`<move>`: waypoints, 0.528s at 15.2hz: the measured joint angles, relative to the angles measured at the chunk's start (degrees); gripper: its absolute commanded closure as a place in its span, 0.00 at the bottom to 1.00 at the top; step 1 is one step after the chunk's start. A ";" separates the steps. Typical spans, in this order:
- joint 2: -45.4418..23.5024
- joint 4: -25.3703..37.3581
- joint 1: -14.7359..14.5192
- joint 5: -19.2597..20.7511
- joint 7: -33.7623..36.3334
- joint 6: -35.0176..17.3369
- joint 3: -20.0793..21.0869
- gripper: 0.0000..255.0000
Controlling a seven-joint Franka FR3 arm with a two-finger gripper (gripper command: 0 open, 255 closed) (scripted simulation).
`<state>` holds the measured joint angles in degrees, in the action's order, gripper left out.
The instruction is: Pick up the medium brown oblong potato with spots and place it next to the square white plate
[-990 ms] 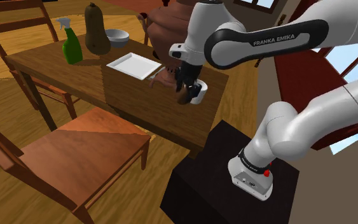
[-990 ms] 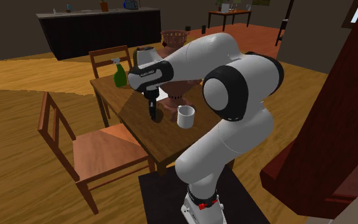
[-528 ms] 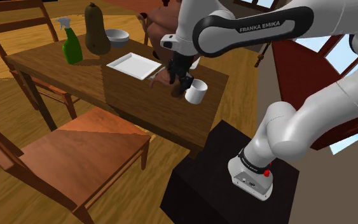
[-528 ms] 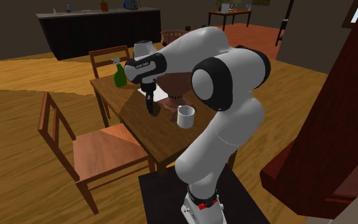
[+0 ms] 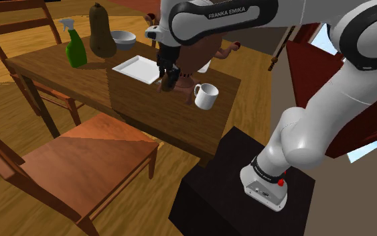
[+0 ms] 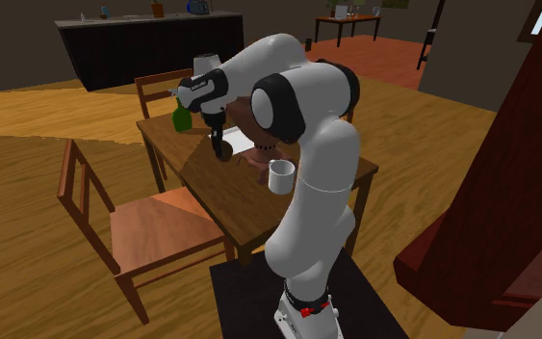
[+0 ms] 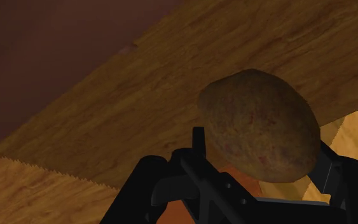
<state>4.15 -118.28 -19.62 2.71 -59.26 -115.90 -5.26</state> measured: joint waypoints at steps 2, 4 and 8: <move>-4.43 5.34 0.07 -0.48 -0.46 0.95 -0.14 1.00; -8.60 10.47 0.23 -0.94 -0.95 1.89 -0.27 1.00; -18.69 24.30 1.29 -2.17 -2.76 5.65 -0.74 1.00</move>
<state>-14.54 -93.99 -18.33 0.54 -62.02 -110.25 -6.00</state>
